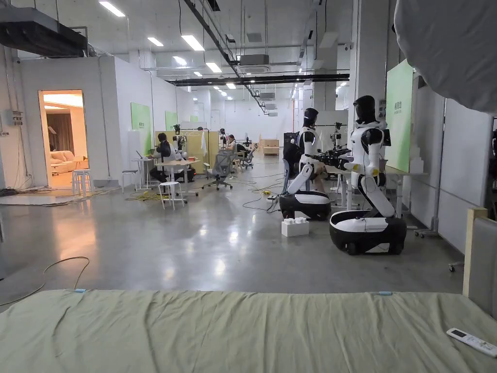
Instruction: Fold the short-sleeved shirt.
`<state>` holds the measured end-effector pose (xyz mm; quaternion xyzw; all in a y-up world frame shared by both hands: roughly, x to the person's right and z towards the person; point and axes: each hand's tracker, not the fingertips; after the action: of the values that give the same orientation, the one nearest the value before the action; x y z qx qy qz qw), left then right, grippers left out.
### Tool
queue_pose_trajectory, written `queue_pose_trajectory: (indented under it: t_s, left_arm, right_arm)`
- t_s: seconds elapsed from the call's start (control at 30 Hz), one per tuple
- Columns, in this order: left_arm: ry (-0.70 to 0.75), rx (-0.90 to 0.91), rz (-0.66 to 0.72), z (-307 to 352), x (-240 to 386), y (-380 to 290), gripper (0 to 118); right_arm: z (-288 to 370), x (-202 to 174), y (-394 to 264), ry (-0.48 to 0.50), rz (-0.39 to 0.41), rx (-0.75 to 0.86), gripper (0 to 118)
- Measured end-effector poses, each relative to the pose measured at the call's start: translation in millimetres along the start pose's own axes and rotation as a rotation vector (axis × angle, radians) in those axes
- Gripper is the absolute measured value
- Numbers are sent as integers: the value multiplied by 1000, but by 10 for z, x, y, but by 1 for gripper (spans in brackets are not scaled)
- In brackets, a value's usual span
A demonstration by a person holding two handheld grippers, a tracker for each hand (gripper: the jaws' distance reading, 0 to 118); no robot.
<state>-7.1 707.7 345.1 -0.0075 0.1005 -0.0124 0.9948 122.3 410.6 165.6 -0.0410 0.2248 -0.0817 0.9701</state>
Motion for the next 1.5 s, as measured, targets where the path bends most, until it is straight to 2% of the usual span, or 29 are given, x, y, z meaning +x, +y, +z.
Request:
queue_pose_trajectory:
  t_s: [0.17, 0.53, 0.8, 1.17, 1.2, 1.27, 1.37, 1.5]
  left_arm:
    - [8, -12, 21, -63, -72, 37, 118]
    - [11, -20, 9, -103, 3, 14, 118]
    - [7, -33, 21, -128, -47, 26, 118]
    - [0, -29, 4, -103, 23, 0, 118]
    - [0, -29, 3, -100, 25, 4, 118]
    - [-2, -28, 4, -90, 18, 25, 118]
    - [-10, -21, 13, -44, -16, 71, 118]
    - [-29, -9, 20, 46, -37, 138, 118]
  right_arm:
    - [-16, -1, -21, -8, 4, -11, 118]
    - [-46, -111, -50, 28, 83, -38, 118]
    - [-43, -120, -98, 29, 46, -51, 118]
    - [-42, -123, -44, 41, 40, -43, 118]
    - [-38, -132, -20, 39, 27, -28, 118]
    - [-15, -206, 63, -70, -36, 37, 118]
    - [2, -314, 216, -202, -117, 12, 118]
    - [-24, -348, 365, -206, -244, -60, 118]
